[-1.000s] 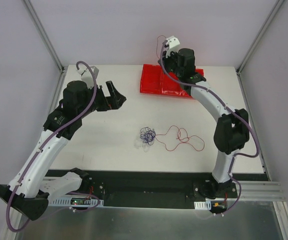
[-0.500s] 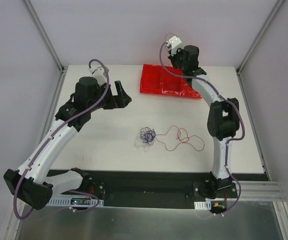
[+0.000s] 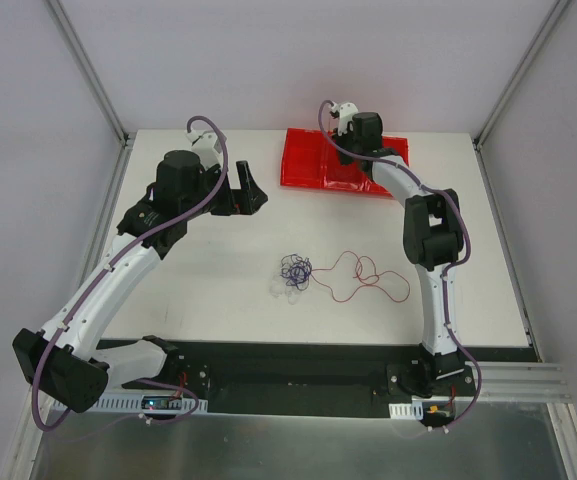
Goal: Untangle the cables
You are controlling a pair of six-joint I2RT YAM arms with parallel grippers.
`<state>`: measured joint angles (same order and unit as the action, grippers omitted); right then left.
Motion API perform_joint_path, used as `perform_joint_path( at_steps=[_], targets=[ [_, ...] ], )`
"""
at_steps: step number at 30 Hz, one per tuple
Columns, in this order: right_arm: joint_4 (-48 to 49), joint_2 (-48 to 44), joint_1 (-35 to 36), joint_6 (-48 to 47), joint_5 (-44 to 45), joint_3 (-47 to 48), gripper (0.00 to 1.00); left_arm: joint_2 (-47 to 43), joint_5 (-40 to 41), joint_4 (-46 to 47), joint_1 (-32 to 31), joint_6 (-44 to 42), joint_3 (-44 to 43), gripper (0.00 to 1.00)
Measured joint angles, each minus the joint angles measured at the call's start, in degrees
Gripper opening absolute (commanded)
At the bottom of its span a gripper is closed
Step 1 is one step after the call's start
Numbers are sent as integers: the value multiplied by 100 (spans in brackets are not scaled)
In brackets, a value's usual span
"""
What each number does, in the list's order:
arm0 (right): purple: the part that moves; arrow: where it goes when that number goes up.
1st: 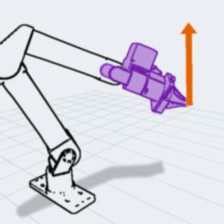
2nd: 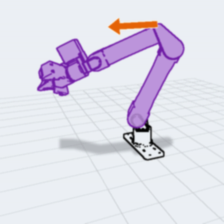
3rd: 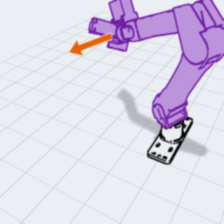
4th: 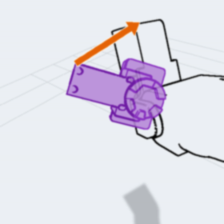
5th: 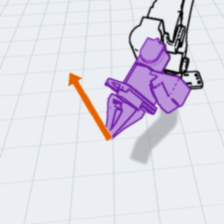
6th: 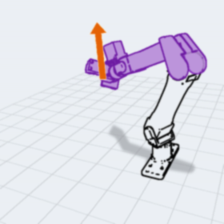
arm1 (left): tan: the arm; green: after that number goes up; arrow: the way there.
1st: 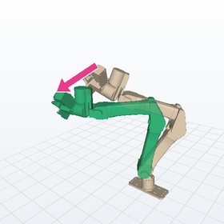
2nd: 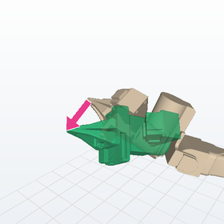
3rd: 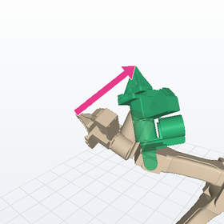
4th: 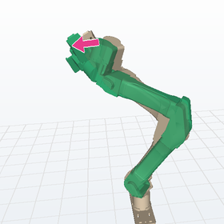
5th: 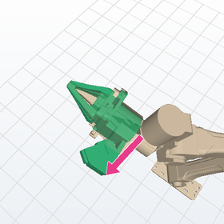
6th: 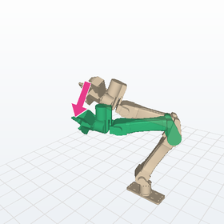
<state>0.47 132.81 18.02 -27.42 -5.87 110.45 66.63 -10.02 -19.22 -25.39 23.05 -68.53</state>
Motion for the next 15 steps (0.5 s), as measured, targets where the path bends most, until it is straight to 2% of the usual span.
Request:
perform_joint_path(
  at_steps=[8,15],
  targets=[
    [-986,39,-72,1113,-225,225,0,-2,-33,122,0,-238,4,96],
    [-1661,629,-179,1703,-413,1473,0,-79,-35,232,0,-380,173,96]
  ],
)
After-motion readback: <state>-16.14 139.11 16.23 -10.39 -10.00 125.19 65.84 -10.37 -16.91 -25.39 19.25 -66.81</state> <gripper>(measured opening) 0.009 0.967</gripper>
